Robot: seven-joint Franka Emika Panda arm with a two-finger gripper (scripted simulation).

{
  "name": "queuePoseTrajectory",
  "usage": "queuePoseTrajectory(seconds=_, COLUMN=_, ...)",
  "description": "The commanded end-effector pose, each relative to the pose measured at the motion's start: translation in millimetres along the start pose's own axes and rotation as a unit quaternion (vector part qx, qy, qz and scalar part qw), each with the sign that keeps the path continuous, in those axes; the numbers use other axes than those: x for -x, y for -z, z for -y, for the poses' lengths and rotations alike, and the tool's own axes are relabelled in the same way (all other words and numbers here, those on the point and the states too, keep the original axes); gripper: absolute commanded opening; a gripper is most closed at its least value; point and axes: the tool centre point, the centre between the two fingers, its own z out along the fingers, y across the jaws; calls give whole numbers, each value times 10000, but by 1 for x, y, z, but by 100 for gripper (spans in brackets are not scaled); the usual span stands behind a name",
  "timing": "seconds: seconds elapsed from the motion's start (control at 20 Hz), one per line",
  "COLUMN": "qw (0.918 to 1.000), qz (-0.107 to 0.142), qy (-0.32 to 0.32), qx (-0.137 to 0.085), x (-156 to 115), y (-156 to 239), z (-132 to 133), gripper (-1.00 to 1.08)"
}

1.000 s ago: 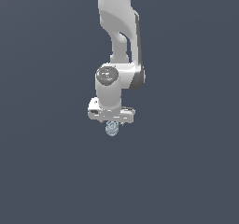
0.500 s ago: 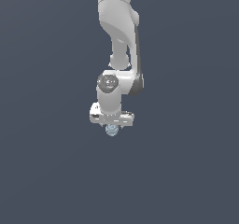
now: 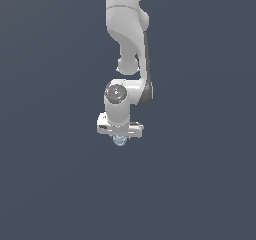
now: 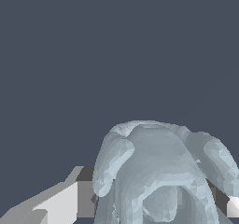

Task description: Pick up the object and move it to a goal position.

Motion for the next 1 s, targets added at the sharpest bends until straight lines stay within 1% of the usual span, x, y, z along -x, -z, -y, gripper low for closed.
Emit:
queuePoseTrajectory(seconds=0.0, qw=10000, qz=2, qy=0, qx=0, x=0, y=-1, z=0, gripper=-100)
queuePoseTrajectory(seconds=0.5, qw=10000, qz=-1, qy=-1, qx=-1, x=-2, y=4, z=2, gripper=-100)
queuePoseTrajectory(seconds=0.7, qw=10000, qz=-1, qy=-1, qx=-1, x=-8, y=16, z=6, gripper=-100)
queuePoseTrajectory(seconds=0.95, qw=10000, qz=-1, qy=-1, qx=-1, x=-20, y=43, z=16, gripper=-100)
